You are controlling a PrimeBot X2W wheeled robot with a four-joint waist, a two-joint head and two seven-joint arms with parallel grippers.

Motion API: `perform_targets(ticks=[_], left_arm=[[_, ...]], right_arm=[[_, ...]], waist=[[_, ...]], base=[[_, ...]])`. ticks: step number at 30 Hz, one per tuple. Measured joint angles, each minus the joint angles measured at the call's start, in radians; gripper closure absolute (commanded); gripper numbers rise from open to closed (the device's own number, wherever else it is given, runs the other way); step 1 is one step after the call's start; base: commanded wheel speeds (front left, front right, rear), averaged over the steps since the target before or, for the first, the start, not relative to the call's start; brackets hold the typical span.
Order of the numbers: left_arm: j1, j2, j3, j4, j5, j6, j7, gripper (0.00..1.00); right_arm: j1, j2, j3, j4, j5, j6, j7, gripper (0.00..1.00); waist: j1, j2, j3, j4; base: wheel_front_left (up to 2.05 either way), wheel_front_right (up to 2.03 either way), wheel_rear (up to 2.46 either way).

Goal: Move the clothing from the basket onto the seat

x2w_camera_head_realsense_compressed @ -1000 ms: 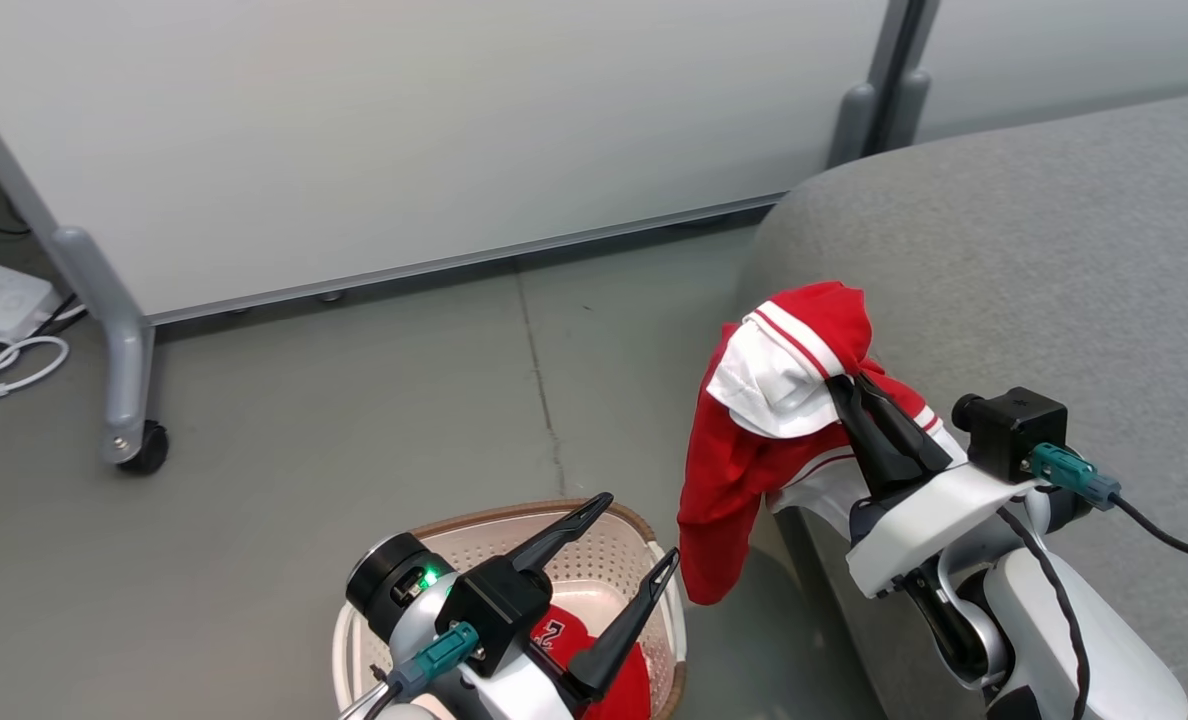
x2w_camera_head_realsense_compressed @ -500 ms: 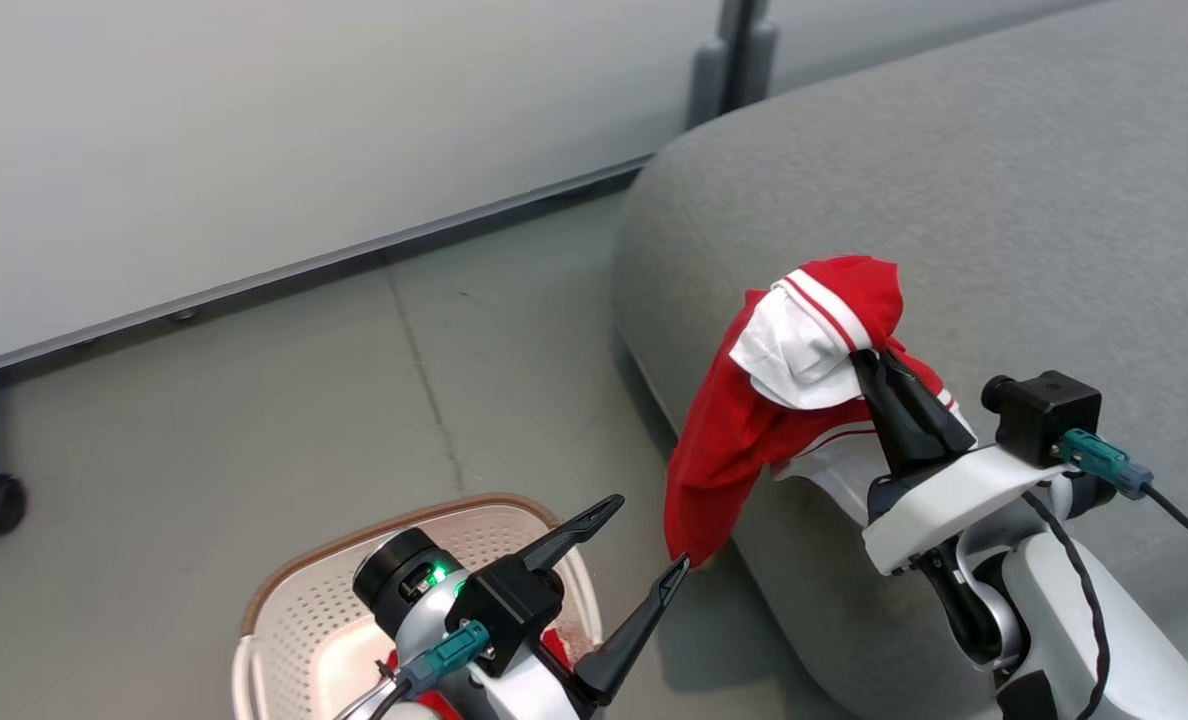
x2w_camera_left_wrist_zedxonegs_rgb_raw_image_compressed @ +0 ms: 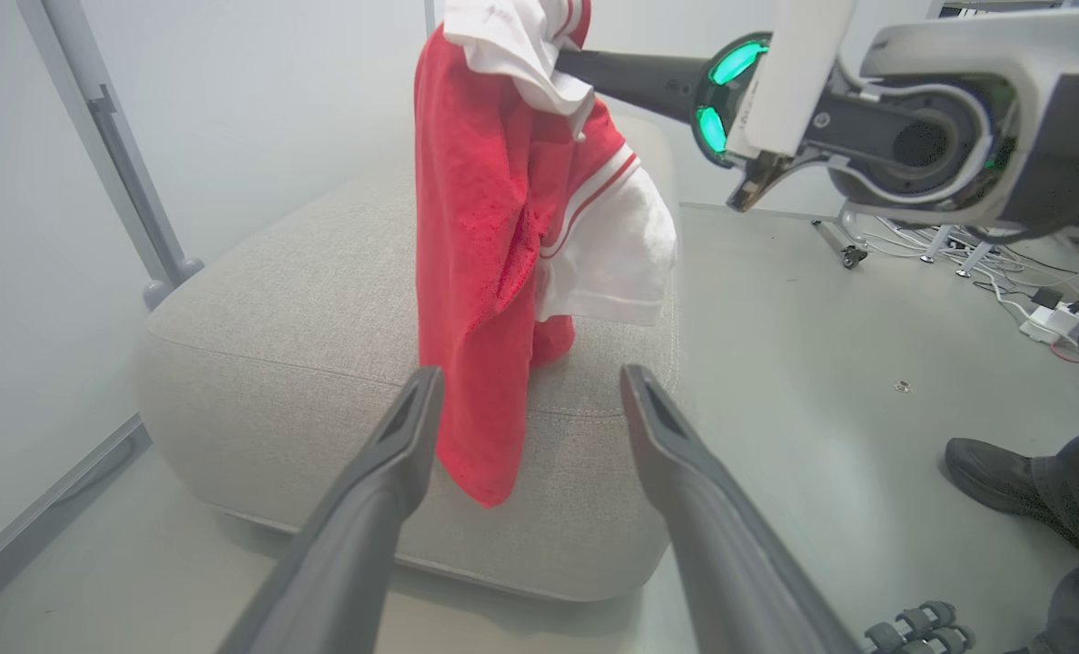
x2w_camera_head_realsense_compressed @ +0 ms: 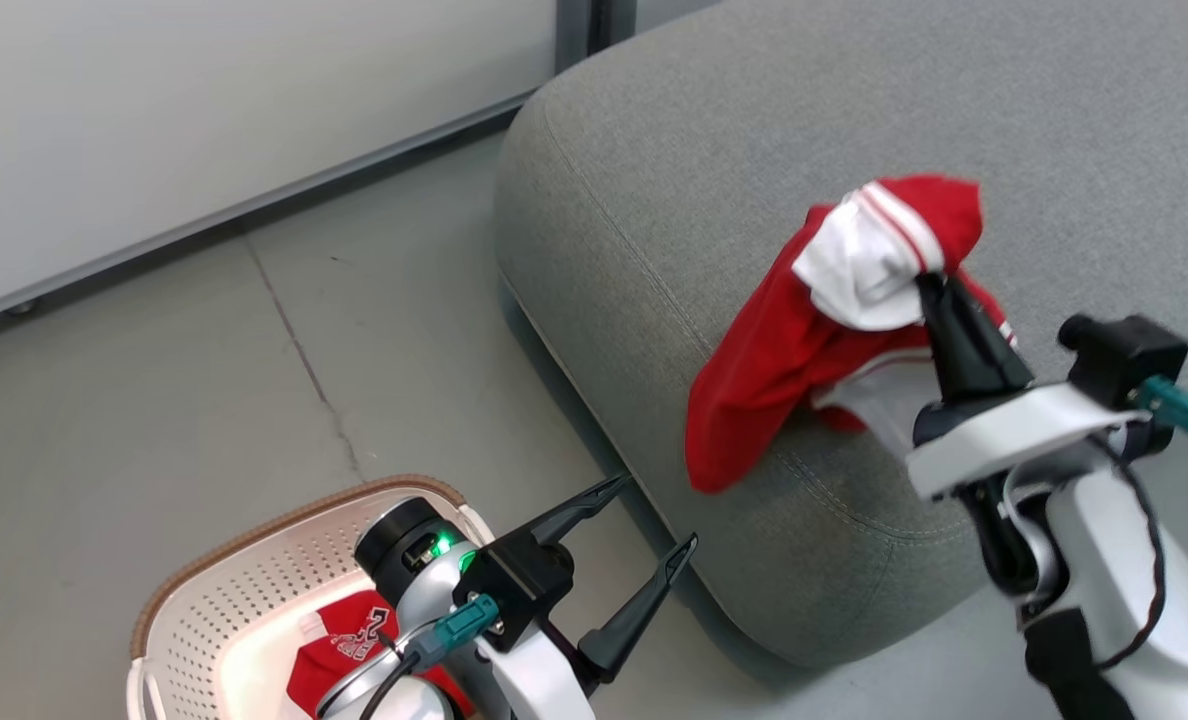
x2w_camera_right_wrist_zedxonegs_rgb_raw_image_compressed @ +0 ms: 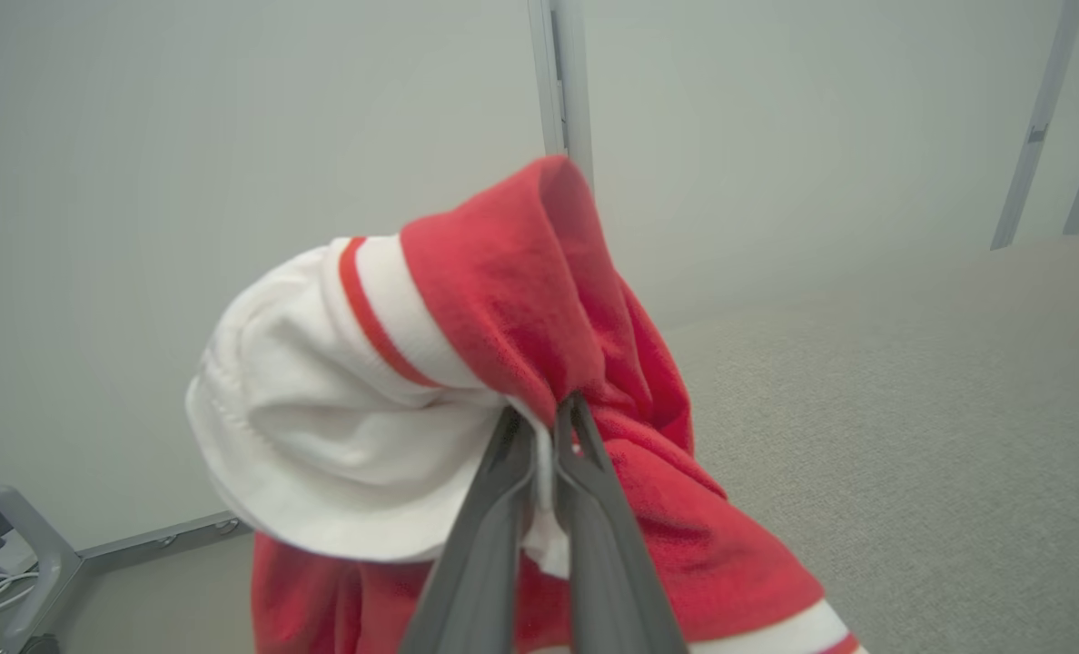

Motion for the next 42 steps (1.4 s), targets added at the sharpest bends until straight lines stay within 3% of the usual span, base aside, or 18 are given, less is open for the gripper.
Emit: perform_targets(ticks=[7, 18, 24, 33, 34, 36, 37, 38, 42], left_arm=[[-0.054, -0.003, 0.002, -0.015, 0.011, -0.002, 0.023, 0.00], [-0.200, -0.028, 0.005, -0.040, 0.068, -0.018, 0.050, 0.00], [-0.266, -0.024, -0.002, -0.063, 0.106, -0.027, 0.086, 0.00], [-0.308, -0.016, -0.014, -0.062, 0.127, -0.031, 0.117, 0.00], [-0.310, -0.016, -0.015, -0.061, 0.129, -0.031, 0.117, 0.00], [-0.313, -0.016, -0.015, -0.057, 0.130, -0.031, 0.116, 0.00], [-0.313, -0.014, -0.015, -0.055, 0.130, -0.031, 0.115, 0.00], [-0.314, -0.013, -0.013, -0.053, 0.130, -0.031, 0.115, 0.00], [-0.313, -0.007, -0.009, -0.039, 0.126, -0.025, 0.102, 0.00]], right_arm=[[-0.130, -0.050, -0.064, 0.055, 0.029, 0.000, -0.030, 1.00], [-0.359, -0.153, -0.209, 0.191, 0.039, 0.000, -0.050, 1.00], [-0.407, -0.165, -0.323, 0.280, 0.015, 0.000, -0.051, 1.00], [-0.398, -0.126, -0.398, 0.468, -0.013, 0.000, -0.051, 1.00], [-0.389, -0.122, -0.405, 0.483, -0.017, 0.000, -0.051, 0.96], [-0.370, -0.106, -0.424, 0.499, -0.022, 0.000, -0.051, 0.56], [-0.364, -0.099, -0.428, 0.502, -0.022, 0.000, -0.051, 0.09], [-0.359, -0.093, -0.432, 0.501, -0.023, 0.000, -0.051, 0.00], [-0.325, -0.084, -0.445, 0.469, -0.040, 0.001, -0.051, 0.00]], waist=[[0.0000, 0.0000, 0.051, 0.000], [0.0000, 0.0000, 0.173, 0.083], [-0.0001, 0.0000, 0.280, 0.122], [0.0000, 0.0000, 0.425, 0.148], [0.0000, 0.0000, 0.433, 0.149], [0.0000, 0.0000, 0.440, 0.147], [0.0000, -0.0001, 0.440, 0.143], [0.0000, 0.0000, 0.438, 0.140], [0.0000, 0.0000, 0.414, 0.128]], base=[[0.00, 0.00, 0.00], [0.00, 0.00, 0.00], [0.00, 0.00, 0.00], [0.00, 0.00, 0.00], [0.00, 0.00, 0.00], [0.00, 0.00, 0.00], [0.00, 0.00, 0.00], [0.00, 0.00, 0.00], [0.00, 0.00, 0.00]])
